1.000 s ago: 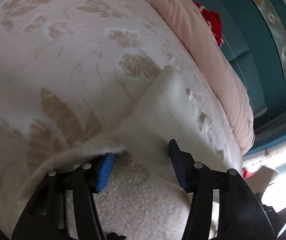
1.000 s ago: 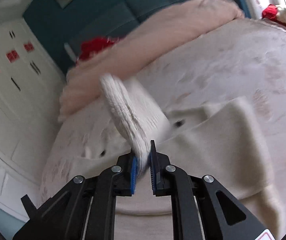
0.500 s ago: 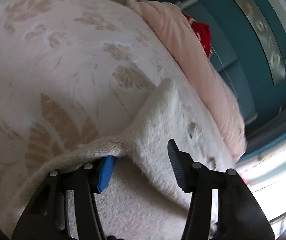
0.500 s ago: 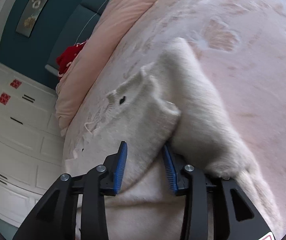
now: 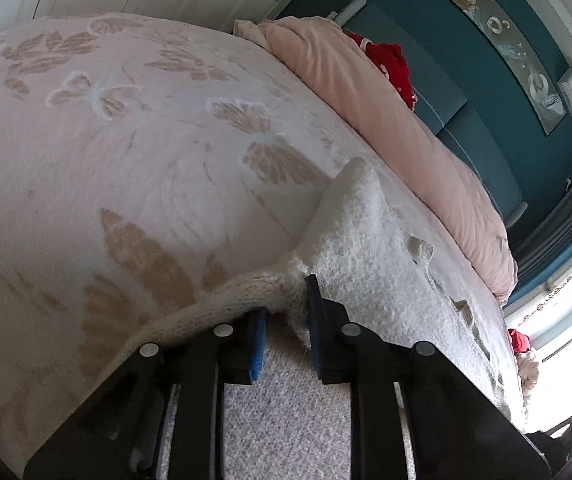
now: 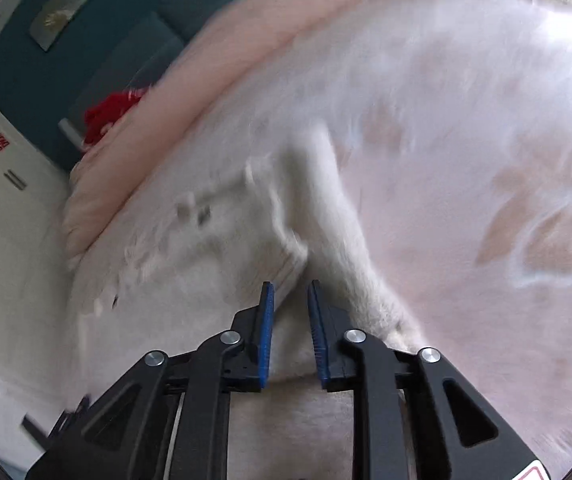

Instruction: Fold small clothes

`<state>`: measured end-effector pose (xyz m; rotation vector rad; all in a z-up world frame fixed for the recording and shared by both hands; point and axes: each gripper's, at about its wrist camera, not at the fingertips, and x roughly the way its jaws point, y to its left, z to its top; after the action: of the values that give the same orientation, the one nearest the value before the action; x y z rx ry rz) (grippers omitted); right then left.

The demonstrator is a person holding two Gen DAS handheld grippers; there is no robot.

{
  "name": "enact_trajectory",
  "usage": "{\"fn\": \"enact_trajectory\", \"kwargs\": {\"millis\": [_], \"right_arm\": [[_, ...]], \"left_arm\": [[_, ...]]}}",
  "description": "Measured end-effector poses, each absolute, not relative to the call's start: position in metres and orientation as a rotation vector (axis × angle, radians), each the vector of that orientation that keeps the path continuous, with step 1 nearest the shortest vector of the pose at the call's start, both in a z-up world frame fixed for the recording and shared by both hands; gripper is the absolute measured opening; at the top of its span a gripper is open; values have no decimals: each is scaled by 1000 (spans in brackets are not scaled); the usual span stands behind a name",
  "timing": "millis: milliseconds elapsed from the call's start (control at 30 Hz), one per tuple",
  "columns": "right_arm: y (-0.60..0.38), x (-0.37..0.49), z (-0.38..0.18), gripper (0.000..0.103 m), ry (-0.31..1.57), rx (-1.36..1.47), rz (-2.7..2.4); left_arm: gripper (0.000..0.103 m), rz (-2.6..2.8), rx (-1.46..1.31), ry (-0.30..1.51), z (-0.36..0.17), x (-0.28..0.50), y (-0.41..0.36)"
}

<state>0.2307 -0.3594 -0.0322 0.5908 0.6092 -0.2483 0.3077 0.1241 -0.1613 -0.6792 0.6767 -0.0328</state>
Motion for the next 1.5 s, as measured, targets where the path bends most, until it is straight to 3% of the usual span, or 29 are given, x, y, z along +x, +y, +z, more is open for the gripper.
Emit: {"fn": "enact_trajectory", "kwargs": {"millis": [33,100,233,267,367,533,633,733,867,933,1000,1033,1167,1233,1267,1300,1400,1500], "right_arm": [[-336,245,-18,23,612,541,-173],[-294,284,-7,38,685,473,-20],[-177,373,-11,40,842,335,335],[-144,398,-19,34,894,276,377],[-81,447,-43,2,990,159,423],[-29,508,-84,2,1067,94,339],[-9,526,-101,1,1014,36,283],[5,532,-101,1,972,-31,263],[-21,519,-72,2,915,115,356],[-42,504,-53,11,870,128,368],[-53,503,-49,51,876,98,354],[-53,508,-49,60,902,79,345],[-29,531,-76,64,1023,-83,324],[-12,527,-81,47,1004,-186,322],[-3,528,-79,18,986,-221,319],[2,530,-73,4,966,-204,339],[10,537,-62,2,890,-163,360],[12,554,-96,0,986,-212,292]], "left_arm": [[19,-36,-682,669,-162,307,124],[19,-39,-683,657,-163,305,124],[19,-60,-713,629,-164,301,128],[19,-67,-725,618,-165,299,129],[18,-80,-739,598,-166,295,131],[18,-88,-742,585,-167,295,131],[18,-88,-734,581,-167,295,129],[19,-84,-723,585,-168,297,127],[19,-86,-725,582,-168,295,126],[19,-86,-726,582,-168,294,126],[19,-87,-728,580,-168,294,126],[19,-87,-727,579,-167,294,125],[19,-86,-725,580,-168,294,125],[19,-85,-724,579,-167,293,125],[19,-83,-722,578,-167,293,124],[19,-82,-720,576,-168,293,124],[19,-80,-715,571,-167,291,122],[19,-72,-702,574,-167,291,120]]}}
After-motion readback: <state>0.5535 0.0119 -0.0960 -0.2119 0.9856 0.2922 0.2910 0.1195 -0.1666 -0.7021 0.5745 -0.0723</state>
